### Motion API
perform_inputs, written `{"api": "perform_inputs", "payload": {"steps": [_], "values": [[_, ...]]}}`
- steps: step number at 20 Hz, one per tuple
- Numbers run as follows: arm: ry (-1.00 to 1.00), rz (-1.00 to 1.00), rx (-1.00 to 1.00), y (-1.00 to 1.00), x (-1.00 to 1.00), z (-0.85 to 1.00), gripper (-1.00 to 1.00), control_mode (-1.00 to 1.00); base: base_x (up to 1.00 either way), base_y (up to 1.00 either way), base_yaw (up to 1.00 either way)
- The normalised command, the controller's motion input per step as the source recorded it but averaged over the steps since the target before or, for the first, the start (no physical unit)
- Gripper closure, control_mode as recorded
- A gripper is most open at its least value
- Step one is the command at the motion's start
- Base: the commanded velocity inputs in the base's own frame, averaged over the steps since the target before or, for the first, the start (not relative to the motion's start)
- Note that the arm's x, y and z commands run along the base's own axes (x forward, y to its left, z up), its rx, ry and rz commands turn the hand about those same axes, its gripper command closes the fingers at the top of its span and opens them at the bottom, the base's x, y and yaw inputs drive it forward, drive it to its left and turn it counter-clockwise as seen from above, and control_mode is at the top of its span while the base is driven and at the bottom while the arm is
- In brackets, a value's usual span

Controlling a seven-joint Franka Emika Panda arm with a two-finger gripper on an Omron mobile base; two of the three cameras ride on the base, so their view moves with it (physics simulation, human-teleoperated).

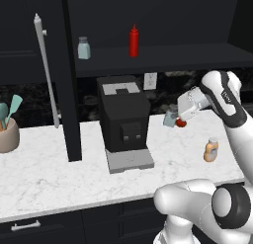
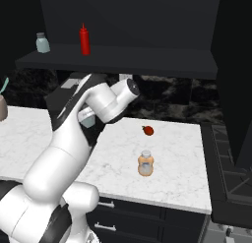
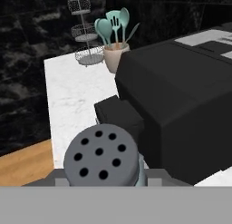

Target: Put the shaker and condiment bottle from the counter next to their counterparts in the cabinet.

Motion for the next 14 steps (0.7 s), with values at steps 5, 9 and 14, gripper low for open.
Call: {"api": "perform_inputs", "payload": {"steps": [5, 9, 14], "values": [[-0.03, -0.04, 0.00, 0.00, -0.04, 0.40, 1.00, -1.00, 0.00, 0.00, 0.00], [-0.02, -0.04, 0.00, 0.00, -0.05, 0.38, 1.00, -1.00, 0.00, 0.00, 0.00], [0.00, -0.04, 0.00, 0.00, -0.05, 0.38, 1.00, -1.00, 0.00, 0.00, 0.00]]}}
